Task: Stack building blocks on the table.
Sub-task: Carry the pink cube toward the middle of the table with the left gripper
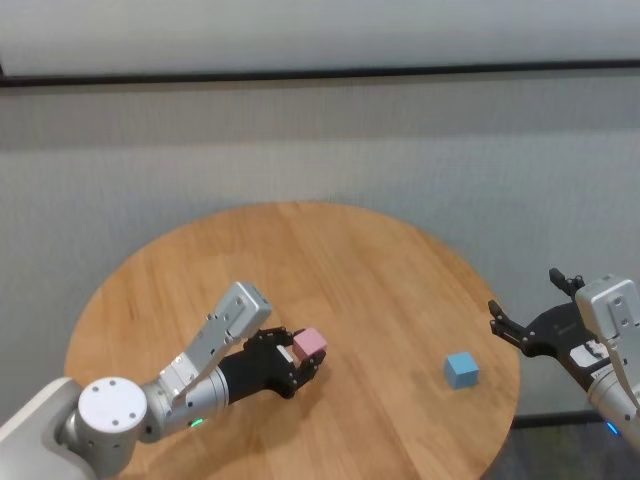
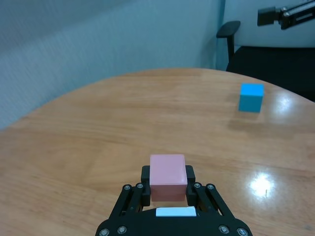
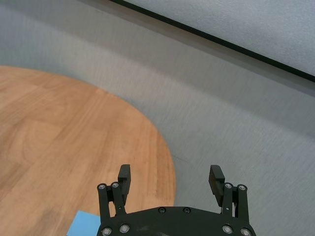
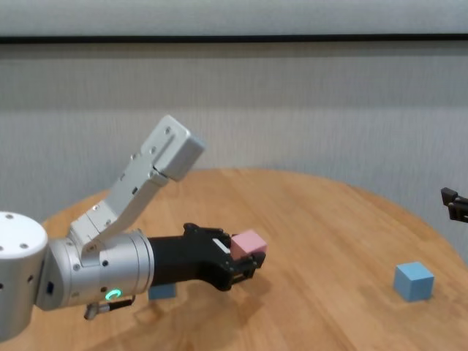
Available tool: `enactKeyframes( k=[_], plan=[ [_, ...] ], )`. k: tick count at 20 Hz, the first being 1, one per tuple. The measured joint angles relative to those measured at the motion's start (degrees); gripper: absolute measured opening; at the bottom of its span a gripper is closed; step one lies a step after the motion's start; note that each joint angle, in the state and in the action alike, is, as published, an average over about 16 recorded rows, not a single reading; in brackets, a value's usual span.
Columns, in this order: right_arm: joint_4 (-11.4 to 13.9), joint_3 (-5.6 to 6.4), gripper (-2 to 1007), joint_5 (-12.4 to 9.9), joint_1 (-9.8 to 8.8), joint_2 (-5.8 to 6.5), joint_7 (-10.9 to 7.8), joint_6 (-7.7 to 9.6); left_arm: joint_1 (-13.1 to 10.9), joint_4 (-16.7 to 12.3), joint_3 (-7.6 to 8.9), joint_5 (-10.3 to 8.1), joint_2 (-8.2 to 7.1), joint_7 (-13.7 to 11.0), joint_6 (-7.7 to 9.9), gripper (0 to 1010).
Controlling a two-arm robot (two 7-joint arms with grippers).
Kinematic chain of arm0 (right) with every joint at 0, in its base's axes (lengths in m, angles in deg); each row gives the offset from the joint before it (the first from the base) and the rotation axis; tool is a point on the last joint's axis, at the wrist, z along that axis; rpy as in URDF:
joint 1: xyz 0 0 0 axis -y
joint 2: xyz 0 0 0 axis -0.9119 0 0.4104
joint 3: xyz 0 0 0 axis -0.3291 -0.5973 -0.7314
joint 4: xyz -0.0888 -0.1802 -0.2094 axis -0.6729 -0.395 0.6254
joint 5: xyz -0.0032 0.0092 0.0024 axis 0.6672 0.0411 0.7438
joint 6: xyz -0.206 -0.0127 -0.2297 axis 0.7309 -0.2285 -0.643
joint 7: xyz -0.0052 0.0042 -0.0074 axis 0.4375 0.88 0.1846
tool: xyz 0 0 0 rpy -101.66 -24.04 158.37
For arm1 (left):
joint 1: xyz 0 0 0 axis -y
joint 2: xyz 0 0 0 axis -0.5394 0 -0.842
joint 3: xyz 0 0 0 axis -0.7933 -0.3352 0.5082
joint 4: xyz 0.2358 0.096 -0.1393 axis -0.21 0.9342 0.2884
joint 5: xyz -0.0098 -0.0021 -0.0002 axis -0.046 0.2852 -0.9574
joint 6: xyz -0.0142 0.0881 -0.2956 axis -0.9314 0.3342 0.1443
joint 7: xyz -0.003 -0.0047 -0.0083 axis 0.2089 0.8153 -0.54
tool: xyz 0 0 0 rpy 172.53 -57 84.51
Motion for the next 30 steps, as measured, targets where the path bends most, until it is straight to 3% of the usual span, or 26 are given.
enactKeyframes(
  k=[20, 30],
  plan=[
    [0.0, 0.0, 1001, 0.0, 0.0, 0.0, 0.0, 0.0, 1.2, 4.2, -0.43, 2.2, 2.1, 0.1, -0.69, 405],
    [0.0, 0.0, 1001, 0.0, 0.0, 0.0, 0.0, 0.0, 1.8, 5.4, 0.32, 2.24, 2.36, 0.1, -0.9, 584]
  ],
)
